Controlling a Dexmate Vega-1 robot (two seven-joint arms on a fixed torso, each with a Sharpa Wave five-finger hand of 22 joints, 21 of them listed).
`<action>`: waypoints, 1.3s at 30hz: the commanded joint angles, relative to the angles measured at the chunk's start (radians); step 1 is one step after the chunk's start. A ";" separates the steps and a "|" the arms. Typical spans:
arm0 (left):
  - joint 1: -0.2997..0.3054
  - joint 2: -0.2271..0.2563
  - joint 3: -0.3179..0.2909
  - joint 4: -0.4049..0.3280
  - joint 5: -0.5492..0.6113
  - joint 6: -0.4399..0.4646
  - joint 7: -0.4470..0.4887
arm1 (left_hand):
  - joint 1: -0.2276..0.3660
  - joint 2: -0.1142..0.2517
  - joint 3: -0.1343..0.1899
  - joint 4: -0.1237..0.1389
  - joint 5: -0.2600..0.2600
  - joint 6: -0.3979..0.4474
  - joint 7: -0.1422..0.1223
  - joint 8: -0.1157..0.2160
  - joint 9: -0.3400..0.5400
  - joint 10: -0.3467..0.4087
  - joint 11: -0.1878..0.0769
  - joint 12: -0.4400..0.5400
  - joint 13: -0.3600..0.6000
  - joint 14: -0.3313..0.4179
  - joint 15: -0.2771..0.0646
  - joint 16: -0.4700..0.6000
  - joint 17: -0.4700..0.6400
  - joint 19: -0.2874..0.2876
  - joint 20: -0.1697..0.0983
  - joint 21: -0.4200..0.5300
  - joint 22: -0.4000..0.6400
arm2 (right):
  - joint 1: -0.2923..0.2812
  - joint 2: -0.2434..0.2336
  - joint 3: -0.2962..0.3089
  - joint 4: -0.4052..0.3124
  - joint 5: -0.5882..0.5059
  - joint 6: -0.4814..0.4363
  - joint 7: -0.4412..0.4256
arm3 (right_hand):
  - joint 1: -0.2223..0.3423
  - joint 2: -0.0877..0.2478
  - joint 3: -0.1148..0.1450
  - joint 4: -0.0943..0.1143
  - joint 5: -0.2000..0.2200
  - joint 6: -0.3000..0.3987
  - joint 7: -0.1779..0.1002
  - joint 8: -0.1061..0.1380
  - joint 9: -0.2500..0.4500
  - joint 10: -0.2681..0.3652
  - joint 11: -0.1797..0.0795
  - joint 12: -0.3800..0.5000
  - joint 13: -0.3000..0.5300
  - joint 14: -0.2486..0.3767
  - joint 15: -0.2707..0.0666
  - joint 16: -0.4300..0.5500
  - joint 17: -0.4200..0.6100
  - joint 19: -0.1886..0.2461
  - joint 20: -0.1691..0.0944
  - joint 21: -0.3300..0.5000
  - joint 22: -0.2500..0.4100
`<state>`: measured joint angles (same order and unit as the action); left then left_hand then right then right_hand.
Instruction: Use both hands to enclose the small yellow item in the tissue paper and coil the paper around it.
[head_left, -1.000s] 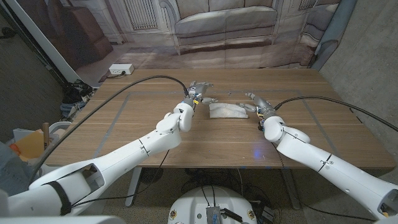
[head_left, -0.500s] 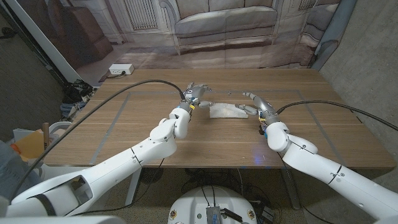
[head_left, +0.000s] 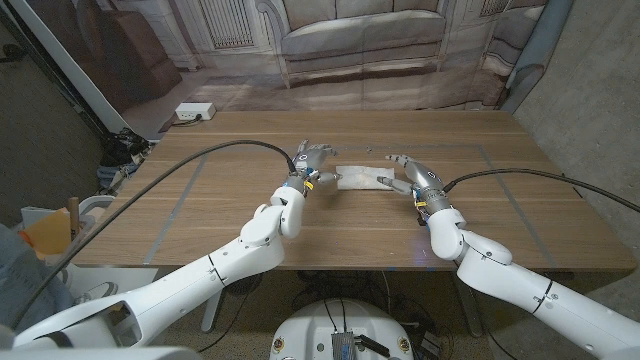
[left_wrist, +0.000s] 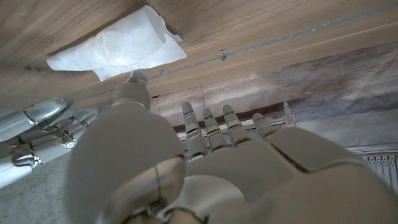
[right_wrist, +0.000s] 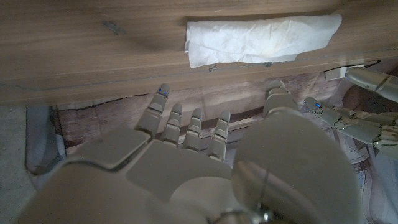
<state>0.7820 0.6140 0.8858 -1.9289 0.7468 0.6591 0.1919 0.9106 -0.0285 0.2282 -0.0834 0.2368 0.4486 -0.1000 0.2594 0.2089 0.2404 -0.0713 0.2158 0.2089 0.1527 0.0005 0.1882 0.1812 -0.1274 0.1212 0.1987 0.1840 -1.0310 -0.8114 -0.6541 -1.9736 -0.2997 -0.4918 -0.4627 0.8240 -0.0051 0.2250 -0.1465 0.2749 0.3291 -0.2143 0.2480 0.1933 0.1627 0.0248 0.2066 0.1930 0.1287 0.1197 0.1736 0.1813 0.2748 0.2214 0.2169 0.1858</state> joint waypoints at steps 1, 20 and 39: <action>-0.009 0.004 0.080 -0.018 0.197 0.082 -0.081 | 0.017 0.000 0.004 -0.009 0.008 0.006 -0.002 0.002 0.000 -0.016 -0.005 -0.008 0.001 -0.018 0.003 -0.006 0.002 -0.023 -0.001 -0.007 0.004 | 0.009 0.006 -0.058 0.035 -0.167 -0.031 0.012 | 0.024 -0.002 0.002 -0.010 0.014 0.026 -0.003 0.007 0.003 -0.014 -0.007 -0.001 0.004 -0.009 -0.007 0.006 0.002 0.012 -0.003 -0.002 0.003; 0.018 -0.049 0.076 0.059 0.310 0.050 -0.091 | 0.045 0.003 0.005 -0.025 0.010 -0.020 0.028 -0.023 0.001 -0.079 -0.020 -0.018 0.000 -0.097 -0.030 -0.012 0.000 -0.053 -0.012 -0.001 0.005 | 0.017 0.047 -0.088 0.063 -0.296 -0.077 0.031 | 0.062 -0.013 0.001 -0.009 0.048 0.088 -0.004 0.010 0.003 -0.037 -0.055 0.000 0.001 -0.017 -0.024 0.012 0.003 0.030 -0.002 -0.002 0.002; 0.038 -0.085 0.054 0.118 0.262 0.001 0.002 | 0.051 0.004 -0.003 -0.027 0.011 0.044 0.032 -0.009 0.001 -0.006 -0.001 0.013 -0.002 -0.022 0.010 0.013 -0.004 0.016 0.024 0.027 0.004 | 0.045 0.089 -0.100 0.168 -0.327 -0.031 -0.006 | 0.080 -0.013 -0.004 0.001 0.075 0.154 -0.004 0.015 0.008 -0.003 -0.062 0.018 0.001 0.033 -0.059 0.026 0.005 0.073 -0.004 0.006 0.003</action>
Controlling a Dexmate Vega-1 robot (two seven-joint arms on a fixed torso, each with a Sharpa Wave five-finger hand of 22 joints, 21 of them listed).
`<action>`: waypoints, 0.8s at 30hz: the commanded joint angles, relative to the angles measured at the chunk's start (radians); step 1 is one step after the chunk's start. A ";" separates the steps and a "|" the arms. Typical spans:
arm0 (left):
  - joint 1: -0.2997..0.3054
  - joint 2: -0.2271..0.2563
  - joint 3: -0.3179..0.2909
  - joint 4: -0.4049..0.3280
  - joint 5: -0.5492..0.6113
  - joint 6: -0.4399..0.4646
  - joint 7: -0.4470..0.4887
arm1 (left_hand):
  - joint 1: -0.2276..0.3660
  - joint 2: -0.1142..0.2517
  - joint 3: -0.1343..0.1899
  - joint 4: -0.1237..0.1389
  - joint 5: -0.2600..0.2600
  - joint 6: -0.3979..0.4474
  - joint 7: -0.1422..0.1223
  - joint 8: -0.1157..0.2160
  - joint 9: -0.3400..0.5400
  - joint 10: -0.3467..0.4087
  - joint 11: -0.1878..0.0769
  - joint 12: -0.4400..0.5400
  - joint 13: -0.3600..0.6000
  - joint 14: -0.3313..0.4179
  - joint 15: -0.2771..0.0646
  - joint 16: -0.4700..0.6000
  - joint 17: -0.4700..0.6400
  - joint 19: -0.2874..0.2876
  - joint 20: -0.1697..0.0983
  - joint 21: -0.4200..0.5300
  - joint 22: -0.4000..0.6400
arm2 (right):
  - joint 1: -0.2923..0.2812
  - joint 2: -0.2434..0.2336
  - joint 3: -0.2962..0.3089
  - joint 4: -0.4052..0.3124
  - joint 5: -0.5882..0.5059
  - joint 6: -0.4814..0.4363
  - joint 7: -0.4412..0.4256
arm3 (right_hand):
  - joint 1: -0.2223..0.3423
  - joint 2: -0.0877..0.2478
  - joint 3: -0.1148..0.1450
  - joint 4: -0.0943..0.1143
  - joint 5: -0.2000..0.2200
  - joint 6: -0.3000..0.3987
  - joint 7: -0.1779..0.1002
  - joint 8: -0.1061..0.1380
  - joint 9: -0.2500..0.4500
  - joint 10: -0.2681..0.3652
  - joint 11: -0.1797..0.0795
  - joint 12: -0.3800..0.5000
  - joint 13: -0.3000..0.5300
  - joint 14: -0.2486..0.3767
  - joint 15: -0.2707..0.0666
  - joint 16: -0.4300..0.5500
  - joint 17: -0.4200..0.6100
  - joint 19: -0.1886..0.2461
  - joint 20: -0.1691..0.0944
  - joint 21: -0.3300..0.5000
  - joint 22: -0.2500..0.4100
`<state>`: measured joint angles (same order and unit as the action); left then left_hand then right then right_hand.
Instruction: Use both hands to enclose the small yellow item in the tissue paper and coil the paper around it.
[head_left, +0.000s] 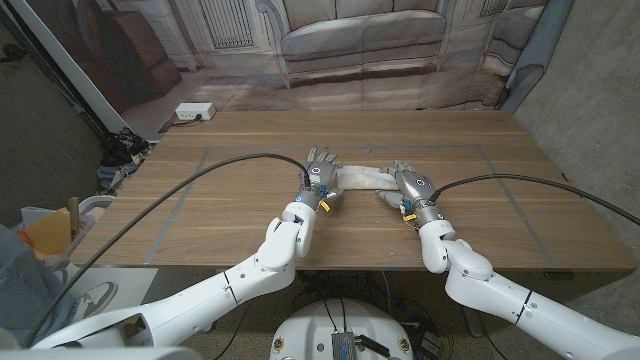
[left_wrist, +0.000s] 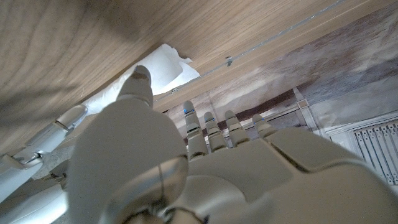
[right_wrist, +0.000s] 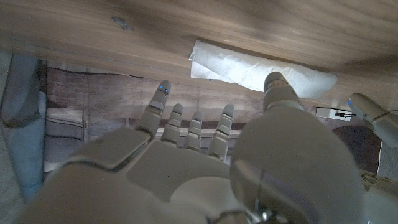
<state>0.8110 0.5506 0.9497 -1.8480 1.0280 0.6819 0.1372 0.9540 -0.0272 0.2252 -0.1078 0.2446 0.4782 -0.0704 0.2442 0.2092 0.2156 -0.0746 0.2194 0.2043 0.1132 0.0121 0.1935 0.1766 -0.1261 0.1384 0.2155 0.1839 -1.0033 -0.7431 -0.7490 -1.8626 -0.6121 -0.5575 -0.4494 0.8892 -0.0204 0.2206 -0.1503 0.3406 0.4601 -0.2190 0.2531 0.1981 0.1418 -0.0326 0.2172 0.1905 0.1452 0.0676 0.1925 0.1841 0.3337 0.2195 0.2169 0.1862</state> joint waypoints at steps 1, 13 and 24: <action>0.009 -0.023 -0.010 0.039 -0.020 -0.021 0.059 | 0.007 0.003 0.000 -0.003 0.004 0.019 0.001 0.008 0.001 0.020 0.001 0.009 0.003 0.019 -0.002 0.007 0.001 0.018 0.008 0.011 0.004 | 0.019 0.021 -0.004 0.060 -0.013 0.037 -0.018 | 0.016 0.003 0.000 0.005 0.010 0.027 0.001 0.010 0.004 0.020 -0.007 0.009 0.004 0.019 -0.008 0.007 0.002 0.016 -0.002 0.006 0.003; 0.006 -0.039 -0.009 0.073 -0.044 -0.025 0.105 | 0.012 0.007 0.000 -0.004 0.004 0.014 0.005 0.001 0.001 0.032 -0.001 0.011 0.002 0.039 0.023 0.009 0.001 0.026 0.021 0.011 0.003 | 0.029 0.034 -0.010 0.099 -0.022 0.048 -0.040 | 0.019 0.006 -0.001 0.008 0.016 0.046 -0.001 0.012 0.005 0.034 -0.013 0.014 0.003 0.034 -0.020 0.010 0.003 0.027 -0.002 0.008 0.003; -0.003 -0.051 0.001 0.101 -0.052 -0.015 0.143 | 0.018 0.011 0.001 -0.006 0.004 0.017 0.001 -0.002 0.001 0.051 -0.009 0.014 0.002 0.058 0.010 0.010 0.000 0.043 0.021 0.014 0.002 | 0.036 0.041 -0.017 0.132 -0.035 0.060 -0.065 | 0.022 0.010 -0.004 0.013 0.023 0.081 -0.001 0.016 0.007 0.064 -0.025 0.025 0.003 0.066 -0.039 0.015 0.004 0.047 -0.003 0.011 0.003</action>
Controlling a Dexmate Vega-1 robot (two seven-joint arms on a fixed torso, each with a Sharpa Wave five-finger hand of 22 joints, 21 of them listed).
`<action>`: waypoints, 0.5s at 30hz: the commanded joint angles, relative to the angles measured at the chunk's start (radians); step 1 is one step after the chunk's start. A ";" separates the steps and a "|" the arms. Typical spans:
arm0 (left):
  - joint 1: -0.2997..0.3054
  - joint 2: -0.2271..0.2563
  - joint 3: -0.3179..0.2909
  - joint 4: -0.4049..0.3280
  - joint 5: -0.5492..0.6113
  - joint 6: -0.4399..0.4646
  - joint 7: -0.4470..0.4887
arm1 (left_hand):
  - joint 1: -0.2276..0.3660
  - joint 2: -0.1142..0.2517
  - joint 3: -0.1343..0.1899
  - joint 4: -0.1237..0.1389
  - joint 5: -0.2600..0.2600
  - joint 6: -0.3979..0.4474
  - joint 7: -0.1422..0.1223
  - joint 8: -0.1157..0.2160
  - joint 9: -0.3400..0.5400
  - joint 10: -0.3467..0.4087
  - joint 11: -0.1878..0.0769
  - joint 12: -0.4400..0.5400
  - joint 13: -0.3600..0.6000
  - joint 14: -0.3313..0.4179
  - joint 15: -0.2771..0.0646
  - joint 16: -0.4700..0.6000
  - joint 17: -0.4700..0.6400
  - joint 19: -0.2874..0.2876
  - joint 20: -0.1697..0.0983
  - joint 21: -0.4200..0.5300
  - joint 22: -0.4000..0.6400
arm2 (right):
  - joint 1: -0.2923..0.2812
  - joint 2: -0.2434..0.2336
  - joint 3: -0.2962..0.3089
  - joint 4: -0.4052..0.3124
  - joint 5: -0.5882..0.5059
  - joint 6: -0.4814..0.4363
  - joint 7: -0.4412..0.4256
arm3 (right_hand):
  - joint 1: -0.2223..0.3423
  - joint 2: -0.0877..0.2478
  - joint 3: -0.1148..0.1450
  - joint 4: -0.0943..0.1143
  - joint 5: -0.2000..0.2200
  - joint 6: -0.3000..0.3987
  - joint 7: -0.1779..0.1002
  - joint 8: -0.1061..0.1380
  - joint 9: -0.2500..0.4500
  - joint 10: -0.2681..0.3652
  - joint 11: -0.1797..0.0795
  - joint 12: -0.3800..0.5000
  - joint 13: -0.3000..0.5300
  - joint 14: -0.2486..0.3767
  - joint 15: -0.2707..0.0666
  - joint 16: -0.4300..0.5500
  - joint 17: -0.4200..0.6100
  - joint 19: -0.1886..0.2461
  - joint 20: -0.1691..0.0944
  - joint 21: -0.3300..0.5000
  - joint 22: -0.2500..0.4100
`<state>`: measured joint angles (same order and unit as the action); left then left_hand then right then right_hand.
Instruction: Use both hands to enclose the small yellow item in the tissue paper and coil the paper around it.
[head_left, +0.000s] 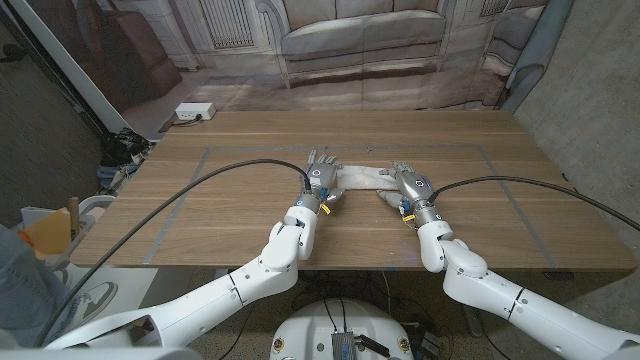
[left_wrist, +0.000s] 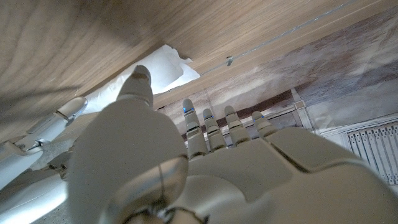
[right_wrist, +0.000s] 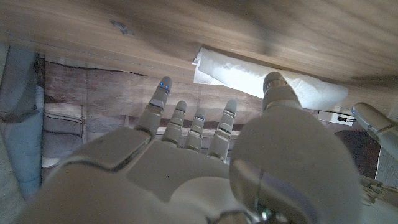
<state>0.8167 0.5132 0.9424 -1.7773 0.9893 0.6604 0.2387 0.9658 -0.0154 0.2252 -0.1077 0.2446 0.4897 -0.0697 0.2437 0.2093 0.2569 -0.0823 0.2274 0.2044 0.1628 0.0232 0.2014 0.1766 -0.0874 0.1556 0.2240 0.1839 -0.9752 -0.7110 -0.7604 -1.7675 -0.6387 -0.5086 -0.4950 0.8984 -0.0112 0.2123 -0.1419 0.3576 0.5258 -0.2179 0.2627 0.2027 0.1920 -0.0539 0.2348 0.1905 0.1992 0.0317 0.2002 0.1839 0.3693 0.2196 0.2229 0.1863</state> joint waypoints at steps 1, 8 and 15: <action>-0.011 -0.015 0.009 0.033 -0.015 0.007 0.040 | 0.006 0.000 0.001 -0.006 0.004 0.005 -0.001 -0.001 0.001 0.010 -0.001 0.006 0.001 0.008 -0.001 0.002 0.000 0.004 0.003 0.005 0.002 | 0.009 0.009 -0.005 0.038 -0.007 0.010 -0.017 | 0.013 0.001 0.004 0.005 0.006 0.017 -0.002 0.006 0.002 0.017 -0.005 0.008 0.003 0.013 -0.004 0.007 0.004 0.013 -0.003 0.005 0.003; -0.027 -0.030 0.025 0.063 -0.021 0.006 0.053 | 0.009 0.001 0.001 -0.007 0.004 0.007 -0.001 -0.002 0.000 0.011 -0.009 0.005 0.001 0.009 0.000 0.000 0.000 0.001 0.004 0.003 0.002 | 0.013 0.011 -0.006 0.053 -0.001 0.013 -0.017 | 0.013 0.003 0.003 0.006 0.008 0.028 -0.002 0.008 0.003 0.020 -0.010 0.009 0.003 0.021 -0.008 0.008 0.004 0.017 -0.002 0.005 0.003; -0.041 -0.047 0.037 0.103 -0.036 -0.009 0.091 | 0.012 0.005 0.002 -0.007 0.003 0.017 -0.007 0.000 0.001 0.016 -0.016 0.004 0.001 0.013 -0.004 -0.001 0.001 0.003 0.006 0.002 0.002 | 0.017 0.022 -0.006 0.075 -0.001 0.029 -0.052 | 0.018 0.006 0.002 0.008 0.013 0.065 -0.002 0.015 0.004 0.045 -0.018 0.017 0.003 0.043 -0.015 0.009 0.005 0.015 -0.002 0.000 0.002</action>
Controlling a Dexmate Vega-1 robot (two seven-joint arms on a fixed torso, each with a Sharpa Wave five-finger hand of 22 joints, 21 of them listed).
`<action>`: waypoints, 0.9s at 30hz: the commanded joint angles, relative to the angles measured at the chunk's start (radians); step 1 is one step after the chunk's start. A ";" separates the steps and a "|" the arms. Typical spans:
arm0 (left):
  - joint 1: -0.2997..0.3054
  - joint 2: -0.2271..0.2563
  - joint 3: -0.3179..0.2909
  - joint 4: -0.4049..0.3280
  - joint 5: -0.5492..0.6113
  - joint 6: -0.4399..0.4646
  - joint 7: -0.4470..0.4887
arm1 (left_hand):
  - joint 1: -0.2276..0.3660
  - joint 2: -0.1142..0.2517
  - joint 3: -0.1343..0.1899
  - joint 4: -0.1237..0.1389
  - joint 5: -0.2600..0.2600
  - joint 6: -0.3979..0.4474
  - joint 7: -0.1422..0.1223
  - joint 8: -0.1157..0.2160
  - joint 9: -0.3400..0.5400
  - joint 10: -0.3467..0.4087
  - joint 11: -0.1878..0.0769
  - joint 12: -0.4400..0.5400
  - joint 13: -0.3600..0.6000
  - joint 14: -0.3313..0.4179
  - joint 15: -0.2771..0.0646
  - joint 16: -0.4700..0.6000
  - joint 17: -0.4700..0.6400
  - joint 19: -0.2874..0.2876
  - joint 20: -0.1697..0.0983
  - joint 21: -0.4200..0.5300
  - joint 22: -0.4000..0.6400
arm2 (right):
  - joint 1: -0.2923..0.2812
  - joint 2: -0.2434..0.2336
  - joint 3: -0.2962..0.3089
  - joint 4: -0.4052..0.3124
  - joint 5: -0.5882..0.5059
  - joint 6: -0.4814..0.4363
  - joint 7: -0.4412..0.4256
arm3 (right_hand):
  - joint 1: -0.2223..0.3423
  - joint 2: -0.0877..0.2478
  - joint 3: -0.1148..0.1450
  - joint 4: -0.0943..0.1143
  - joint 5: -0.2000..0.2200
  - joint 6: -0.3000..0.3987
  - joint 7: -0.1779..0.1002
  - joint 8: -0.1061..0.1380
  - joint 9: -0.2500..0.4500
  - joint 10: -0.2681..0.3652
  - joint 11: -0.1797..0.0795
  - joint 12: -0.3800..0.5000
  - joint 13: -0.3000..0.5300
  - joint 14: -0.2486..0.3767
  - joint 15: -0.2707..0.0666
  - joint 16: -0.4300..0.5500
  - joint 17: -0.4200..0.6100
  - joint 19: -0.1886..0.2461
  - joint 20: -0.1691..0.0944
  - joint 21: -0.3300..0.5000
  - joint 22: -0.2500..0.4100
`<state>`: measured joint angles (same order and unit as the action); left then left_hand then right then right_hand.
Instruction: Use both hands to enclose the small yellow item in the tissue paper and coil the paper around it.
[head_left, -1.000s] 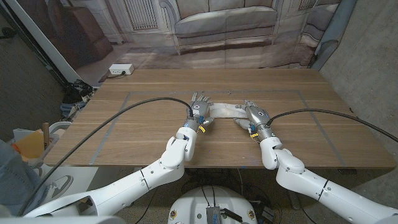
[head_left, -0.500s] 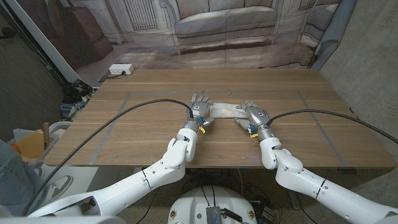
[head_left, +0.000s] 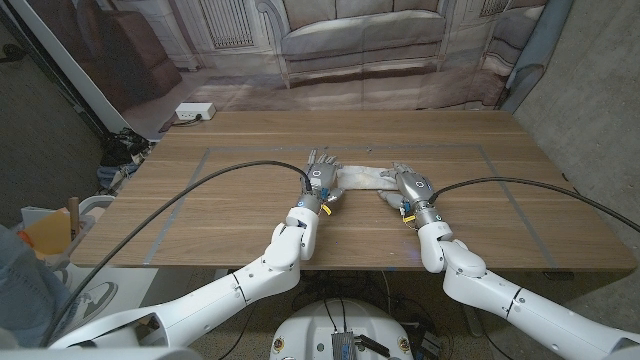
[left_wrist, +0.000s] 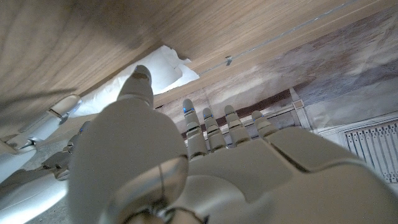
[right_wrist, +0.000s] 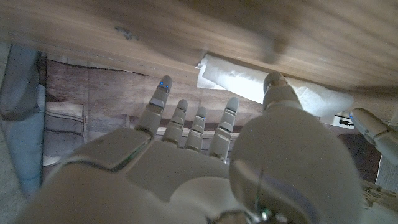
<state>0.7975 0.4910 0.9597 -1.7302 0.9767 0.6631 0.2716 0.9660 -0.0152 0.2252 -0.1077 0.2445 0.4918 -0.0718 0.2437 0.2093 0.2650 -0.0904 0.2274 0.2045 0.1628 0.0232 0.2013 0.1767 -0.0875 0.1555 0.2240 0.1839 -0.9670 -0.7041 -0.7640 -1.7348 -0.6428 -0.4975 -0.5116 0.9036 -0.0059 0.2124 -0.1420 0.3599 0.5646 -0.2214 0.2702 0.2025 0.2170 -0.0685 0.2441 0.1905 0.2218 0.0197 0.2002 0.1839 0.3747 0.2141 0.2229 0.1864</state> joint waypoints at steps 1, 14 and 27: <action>-0.023 -0.025 0.021 0.058 -0.027 -0.014 0.062 | 0.013 0.006 0.003 -0.008 0.003 0.021 -0.010 0.002 0.001 0.011 -0.009 0.005 0.001 0.015 -0.007 -0.001 0.001 0.005 0.006 0.002 0.002 | 0.011 0.015 -0.003 0.045 0.004 0.022 -0.035 | 0.014 0.001 0.001 0.008 0.012 0.034 0.001 0.009 0.005 0.023 -0.006 0.009 0.003 0.027 -0.009 0.010 0.005 0.009 0.004 -0.001 0.002; -0.042 -0.038 0.036 0.088 -0.060 -0.036 0.091 | 0.020 0.017 0.005 -0.007 -0.001 0.058 -0.045 0.013 0.002 0.027 -0.029 0.004 0.002 0.021 -0.042 -0.004 0.002 0.009 0.007 -0.002 0.002 | 0.044 0.041 -0.019 0.101 0.008 0.034 -0.045 | 0.015 0.008 -0.004 0.014 0.017 0.115 0.000 0.031 0.010 0.062 -0.014 0.019 0.003 0.062 -0.026 0.010 0.005 0.008 0.004 -0.007 0.002; -0.046 -0.042 0.036 0.097 -0.086 -0.032 0.116 | 0.030 0.030 0.010 -0.009 -0.007 0.138 -0.037 0.040 0.002 0.053 -0.042 0.006 0.003 0.046 -0.060 0.000 0.004 0.022 0.009 -0.001 0.002 | 0.068 0.044 -0.026 0.125 0.023 0.051 -0.040 | 0.018 0.012 -0.006 0.015 0.018 0.146 0.000 0.037 0.010 0.083 -0.021 0.024 0.002 0.077 -0.035 0.009 0.005 0.009 0.004 -0.009 0.002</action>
<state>0.7566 0.4548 0.9932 -1.6447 0.9128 0.6310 0.3634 0.9938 0.0127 0.2293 -0.1117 0.2396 0.6105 -0.1108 0.2717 0.2093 0.3051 -0.1306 0.2273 0.2047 0.2002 -0.0326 0.2013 0.1768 -0.0732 0.1628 0.2240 0.1839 -0.9194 -0.6653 -0.7830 -1.6341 -0.6297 -0.4607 -0.5518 0.9115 0.0020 0.2028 -0.1324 0.3755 0.6959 -0.2223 0.3000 0.2119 0.2882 -0.0862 0.2627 0.1906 0.2882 -0.0144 0.2079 0.1838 0.3745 0.2141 0.2169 0.1864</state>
